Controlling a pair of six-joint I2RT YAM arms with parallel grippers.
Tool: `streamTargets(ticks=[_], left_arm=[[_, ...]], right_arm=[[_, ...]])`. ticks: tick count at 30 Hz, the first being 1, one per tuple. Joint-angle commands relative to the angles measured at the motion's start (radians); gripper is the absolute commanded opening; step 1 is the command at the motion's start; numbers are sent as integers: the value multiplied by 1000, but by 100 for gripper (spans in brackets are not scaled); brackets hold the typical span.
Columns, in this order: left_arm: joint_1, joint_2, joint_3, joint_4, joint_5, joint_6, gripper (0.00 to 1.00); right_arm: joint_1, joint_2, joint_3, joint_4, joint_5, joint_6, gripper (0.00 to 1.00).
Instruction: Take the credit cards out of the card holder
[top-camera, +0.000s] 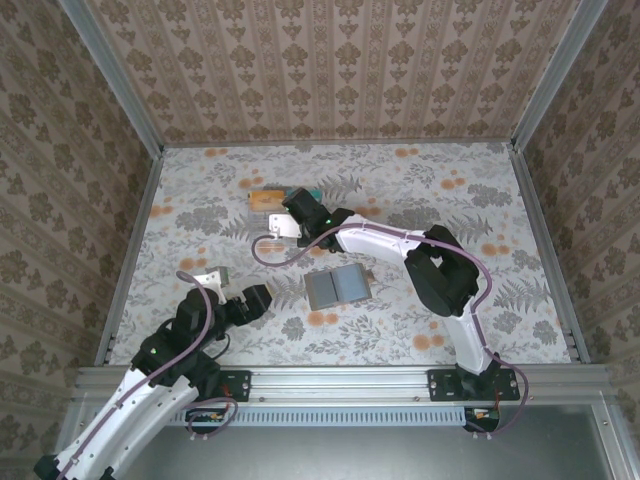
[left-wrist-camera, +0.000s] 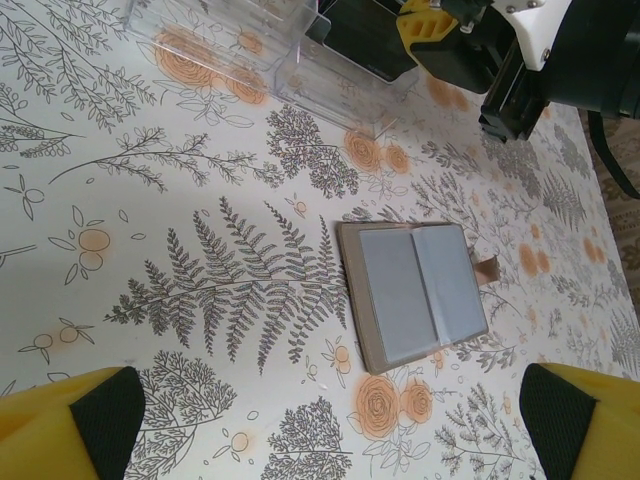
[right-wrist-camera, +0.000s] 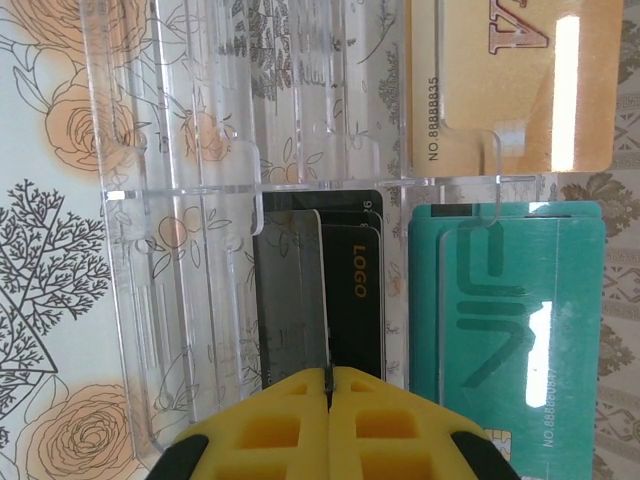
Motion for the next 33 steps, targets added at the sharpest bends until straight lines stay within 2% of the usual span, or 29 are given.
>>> streamTargets(ticks=[1, 3, 5, 7, 9, 12, 20, 24, 33], left_arm=[[12, -12, -19, -2, 13, 2, 100], [12, -13, -17, -5, 14, 2, 100], [14, -13, -17, -5, 16, 4, 100], [15, -12, -22, 2, 19, 2, 100], [16, -10, -26, 12, 21, 0, 100], [16, -7, -26, 17, 25, -3, 100], [18, -7, -27, 16, 26, 0, 100], [18, -2, -26, 20, 34, 4, 100], [18, 44, -46, 98, 70, -6, 100]], right_arm=[[-13, 28, 33, 15, -4, 35, 0], [-22, 36, 35, 19, 6, 50, 0], [-25, 43, 43, 22, 27, 65, 13], [-26, 49, 51, 24, 44, 77, 15], [-27, 50, 53, 42, 64, 83, 24], [-30, 49, 50, 72, 84, 89, 31], [-41, 50, 59, 127, 168, 124, 32], [-43, 37, 47, 114, 165, 157, 33], [-33, -181, -103, 94, 82, 383, 36]])
